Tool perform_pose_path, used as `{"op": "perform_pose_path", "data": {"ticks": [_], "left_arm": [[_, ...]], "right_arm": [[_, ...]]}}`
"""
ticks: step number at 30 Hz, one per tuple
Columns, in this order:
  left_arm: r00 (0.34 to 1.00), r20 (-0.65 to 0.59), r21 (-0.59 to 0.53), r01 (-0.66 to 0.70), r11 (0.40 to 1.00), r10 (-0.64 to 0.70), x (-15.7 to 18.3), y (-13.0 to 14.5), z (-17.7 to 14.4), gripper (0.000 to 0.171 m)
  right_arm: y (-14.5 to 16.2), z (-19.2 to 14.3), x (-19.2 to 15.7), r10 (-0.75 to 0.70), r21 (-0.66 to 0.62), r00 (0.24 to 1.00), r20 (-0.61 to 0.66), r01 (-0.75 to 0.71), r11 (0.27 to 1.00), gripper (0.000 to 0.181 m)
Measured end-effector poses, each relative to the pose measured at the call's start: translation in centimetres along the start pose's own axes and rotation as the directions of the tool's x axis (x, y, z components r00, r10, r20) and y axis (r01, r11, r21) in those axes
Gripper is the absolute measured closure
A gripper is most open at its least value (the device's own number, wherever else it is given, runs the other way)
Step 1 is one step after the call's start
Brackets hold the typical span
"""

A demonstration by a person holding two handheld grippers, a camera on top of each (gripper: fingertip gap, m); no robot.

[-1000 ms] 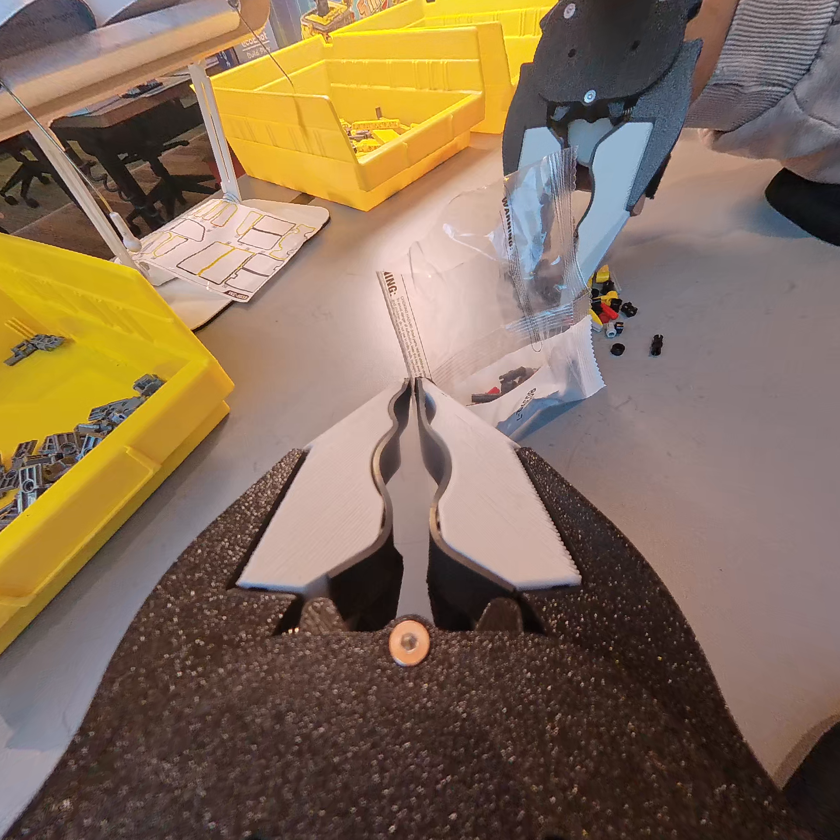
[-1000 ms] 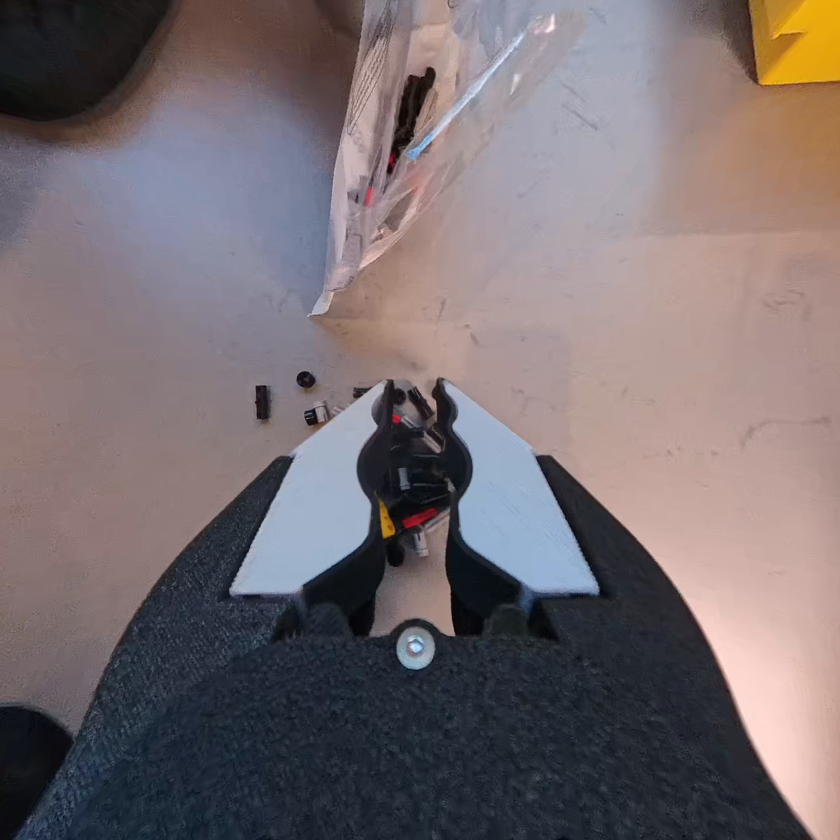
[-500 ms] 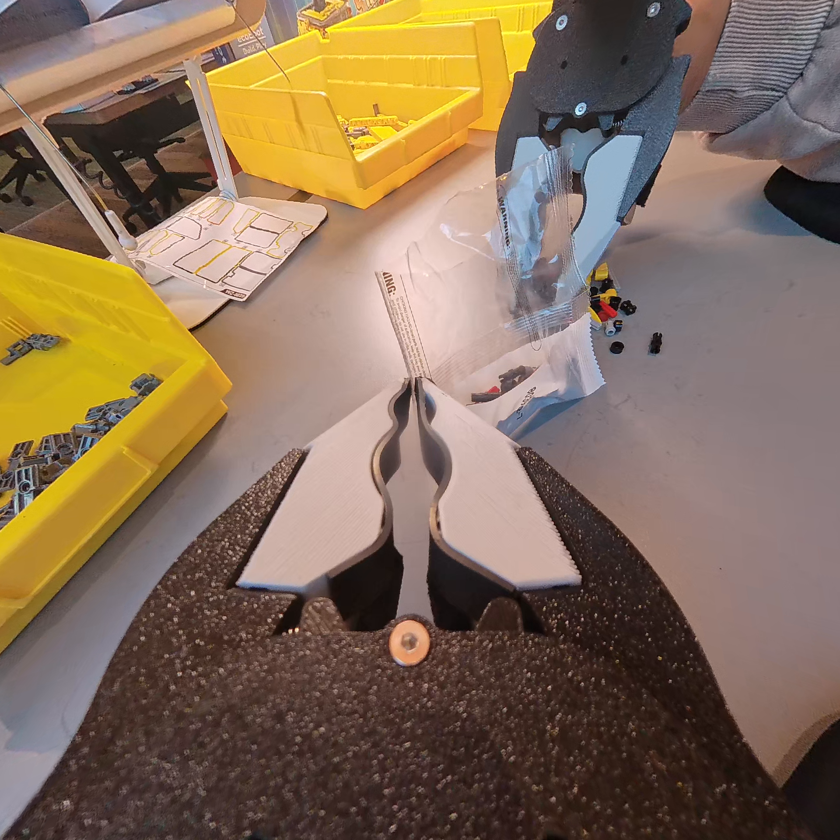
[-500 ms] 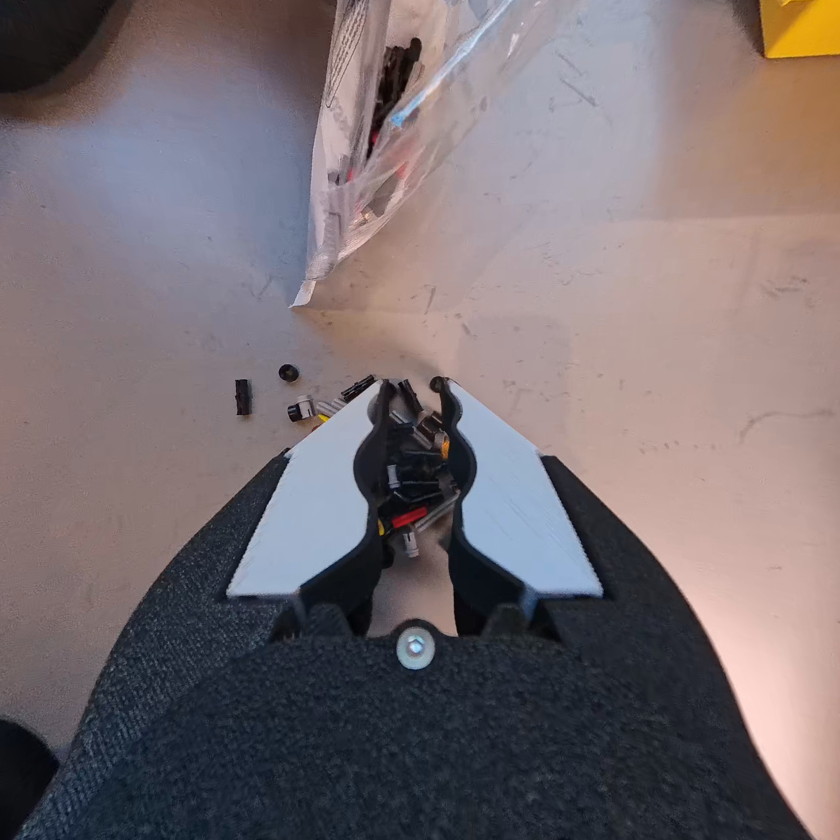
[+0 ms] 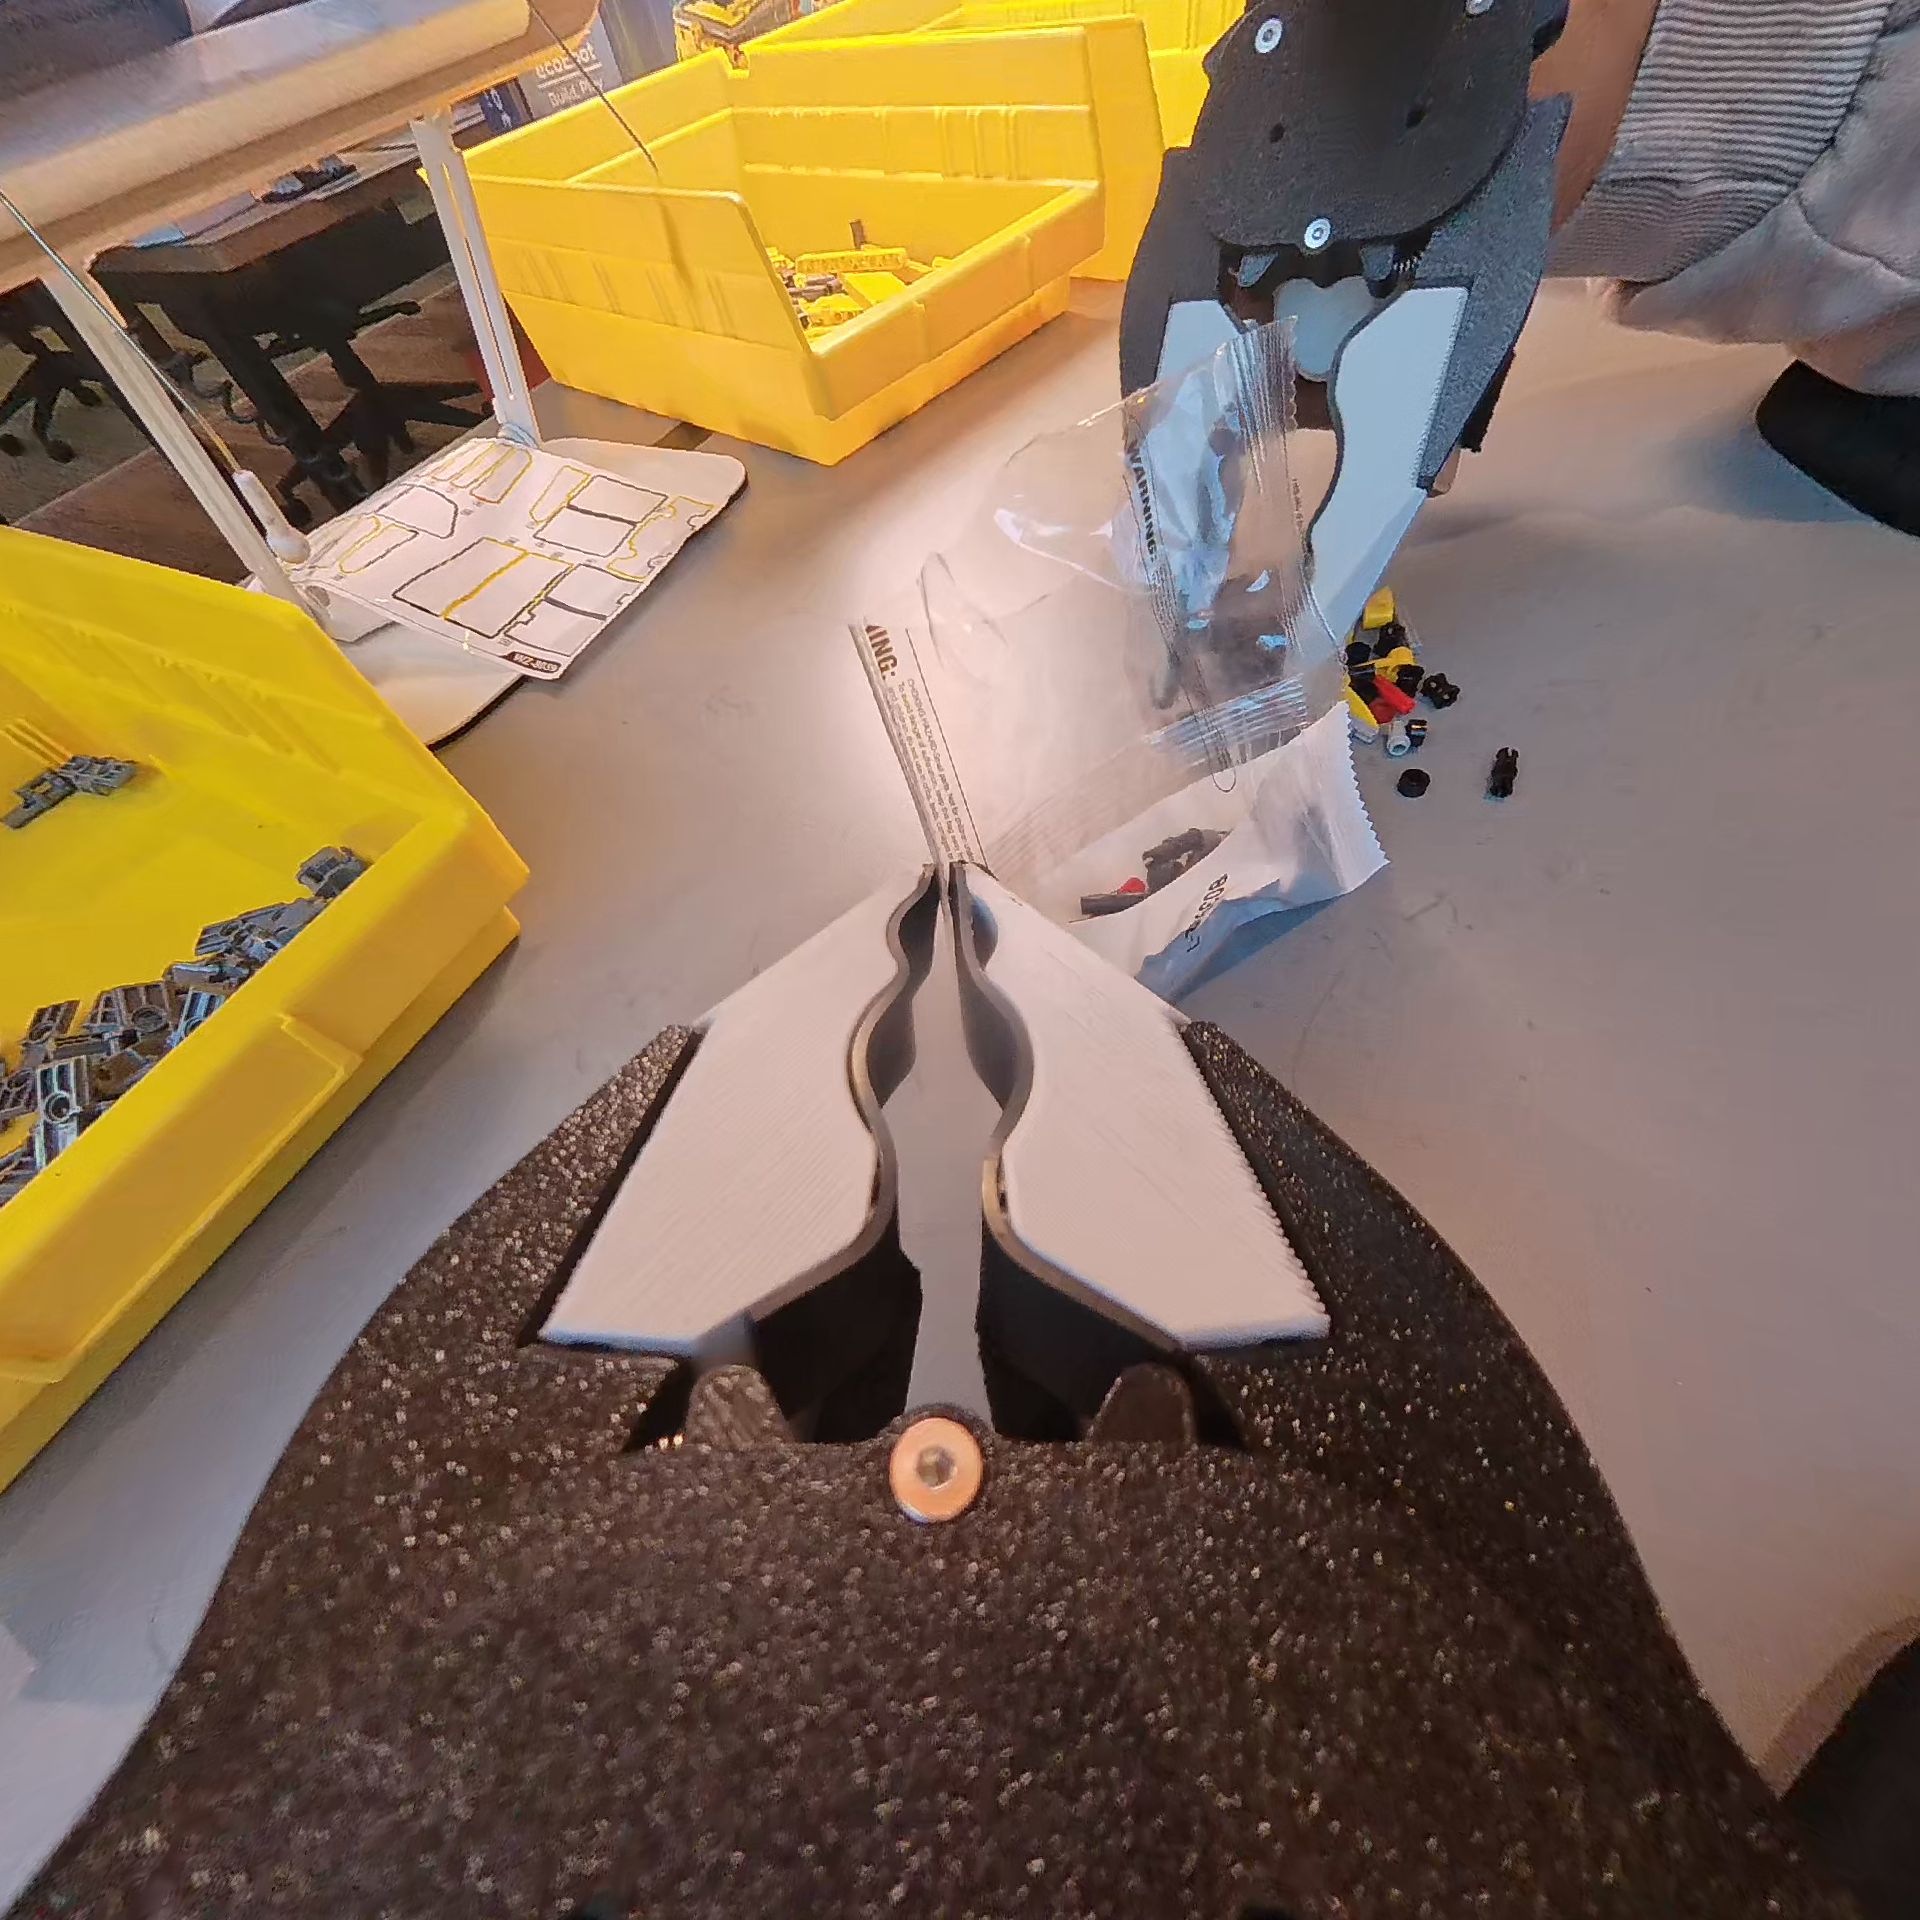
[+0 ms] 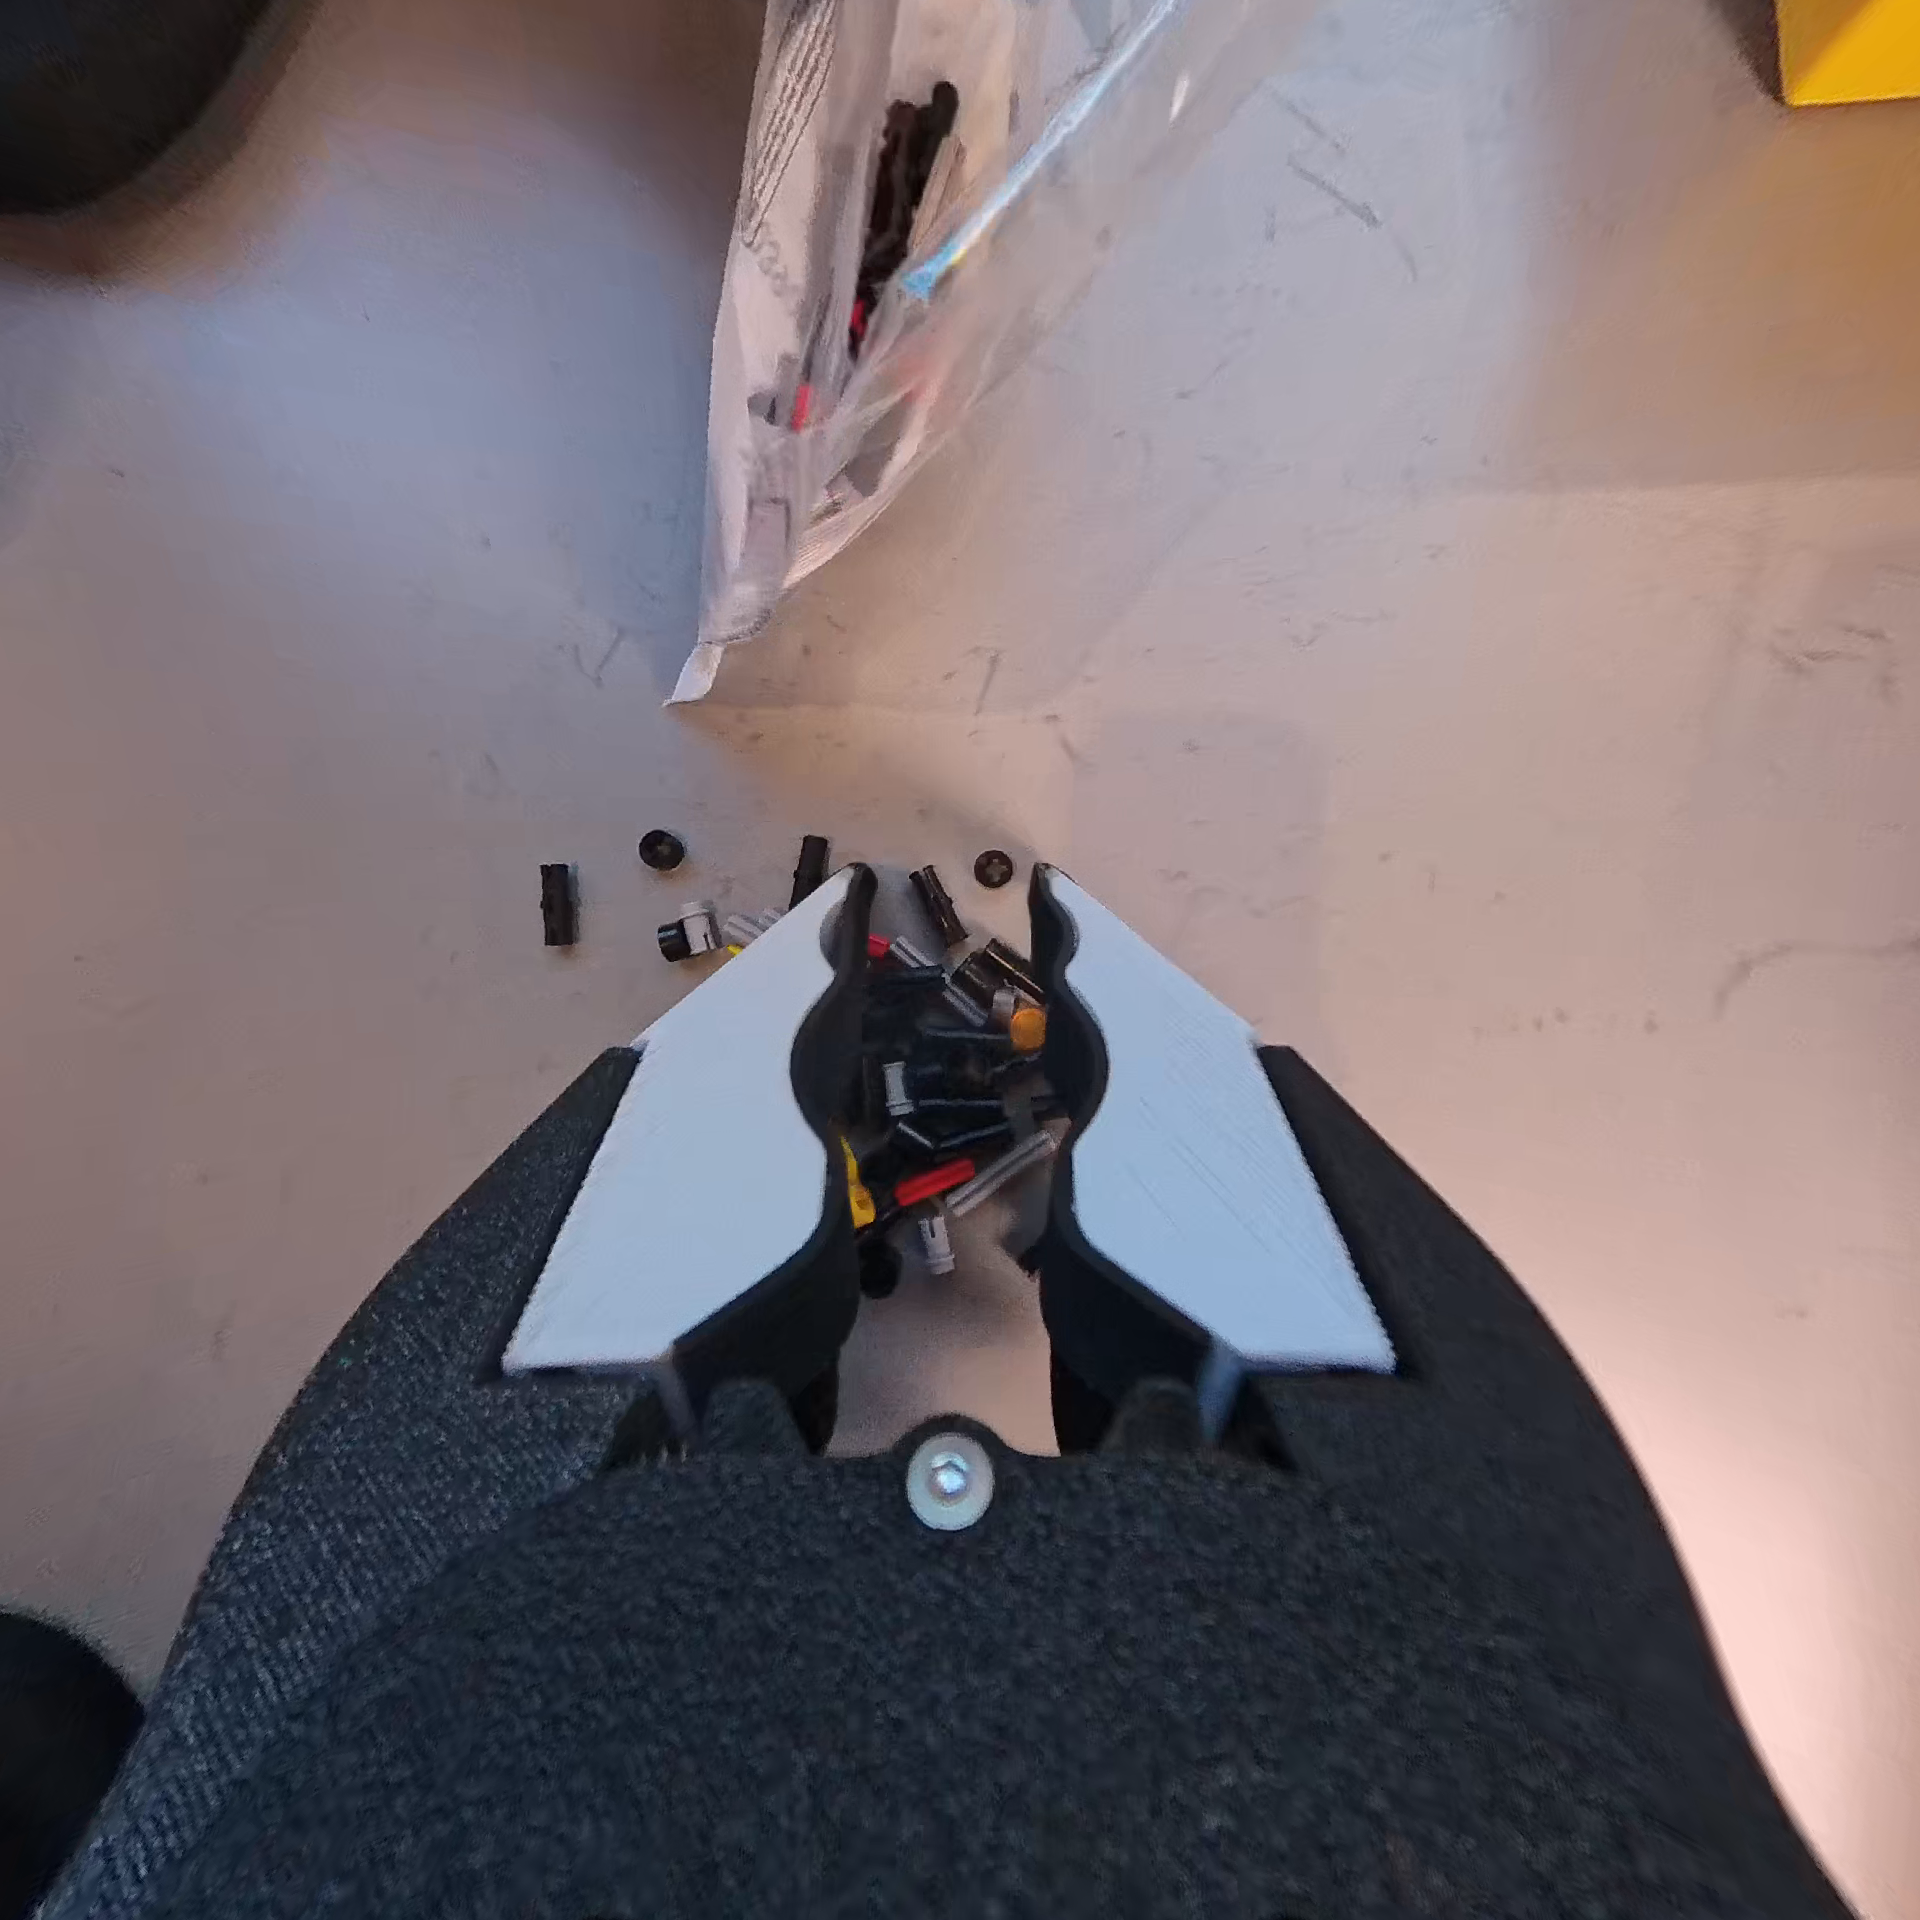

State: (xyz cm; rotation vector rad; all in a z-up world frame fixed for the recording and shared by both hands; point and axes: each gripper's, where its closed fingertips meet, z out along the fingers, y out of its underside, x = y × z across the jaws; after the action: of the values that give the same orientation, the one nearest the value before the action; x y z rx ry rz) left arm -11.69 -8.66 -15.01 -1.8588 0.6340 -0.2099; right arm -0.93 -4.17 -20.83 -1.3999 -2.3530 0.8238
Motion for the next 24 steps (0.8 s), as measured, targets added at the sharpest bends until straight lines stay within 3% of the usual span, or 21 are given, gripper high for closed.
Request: {"op": "perform_pose_path", "data": {"ticks": [8,14,21,24], "left_arm": [[1.0,0.005,-0.002,-0.002,1.0,0.002,0.0,0.0,0.0,0.171],[1.0,0.006,-0.002,-0.001,1.0,0.001,0.0,0.0,0.0,0.171],[1.0,0.004,-0.004,-0.001,1.0,0.001,0.0,0.1,0.0,0.171],[1.0,0.004,-0.004,-0.001,1.0,0.001,0.0,0.1,0.0,0.171]], "right_arm": [[-0.2,0.1,0.0,0.013,0.01,0.999,0.03,-0.014,1.0,0.175],[-0.3,0.1,0.0,0.02,0.013,0.999,0.035,-0.021,1.0,0.181],[-1.9,-2.2,0.1,0.008,0.12,1.0,0.026,-0.011,0.993,0.181],[-0.8,-1.7,-0.2,-0.012,0.055,1.0,0.028,0.01,0.998,0.163]]}}
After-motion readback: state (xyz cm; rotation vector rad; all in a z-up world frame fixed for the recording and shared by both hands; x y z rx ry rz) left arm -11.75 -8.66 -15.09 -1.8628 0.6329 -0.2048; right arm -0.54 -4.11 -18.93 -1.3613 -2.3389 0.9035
